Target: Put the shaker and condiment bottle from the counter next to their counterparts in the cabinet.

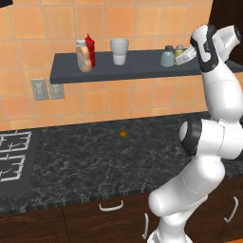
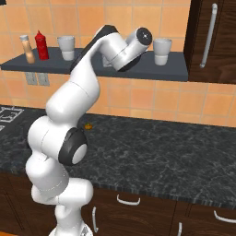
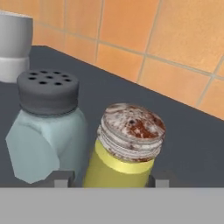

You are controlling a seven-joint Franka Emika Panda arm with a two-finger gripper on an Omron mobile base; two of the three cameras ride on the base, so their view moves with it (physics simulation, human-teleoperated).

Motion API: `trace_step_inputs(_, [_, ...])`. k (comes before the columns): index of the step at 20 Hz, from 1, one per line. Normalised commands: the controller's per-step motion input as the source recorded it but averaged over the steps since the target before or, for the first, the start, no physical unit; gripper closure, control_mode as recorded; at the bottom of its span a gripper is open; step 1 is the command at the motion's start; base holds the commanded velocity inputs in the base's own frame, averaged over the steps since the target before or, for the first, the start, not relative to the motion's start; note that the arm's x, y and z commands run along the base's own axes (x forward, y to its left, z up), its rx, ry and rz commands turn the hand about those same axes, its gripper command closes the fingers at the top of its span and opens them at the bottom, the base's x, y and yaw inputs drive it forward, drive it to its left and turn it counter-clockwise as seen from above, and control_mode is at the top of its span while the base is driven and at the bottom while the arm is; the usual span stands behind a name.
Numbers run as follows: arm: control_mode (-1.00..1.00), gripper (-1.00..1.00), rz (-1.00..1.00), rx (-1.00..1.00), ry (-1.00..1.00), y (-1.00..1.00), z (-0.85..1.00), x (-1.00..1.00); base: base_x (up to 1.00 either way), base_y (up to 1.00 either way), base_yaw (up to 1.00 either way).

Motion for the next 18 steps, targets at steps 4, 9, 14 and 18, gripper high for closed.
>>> trace_step_inputs(4, [-1.00, -1.00, 0.09, 0.00, 0.00, -0.24, 0.00, 0.02, 0.00, 0.00, 0.00])
trace_step_inputs(9, [-1.00, -1.00, 0.08, -0.01, 0.00, -0.31, 0.00, -0.05, 0.00, 0.00, 0.00])
trace_step_inputs(14, [-1.00, -1.00, 0.09, 0.00, 0.00, -0.45, 0.00, -0.43, 0.00, 0.00, 0.00])
trace_step_inputs(18, [-1.00, -1.00, 0.06, 0.00, 0.00, -0.44, 0.02, -0.67, 0.00, 0.00, 0.00])
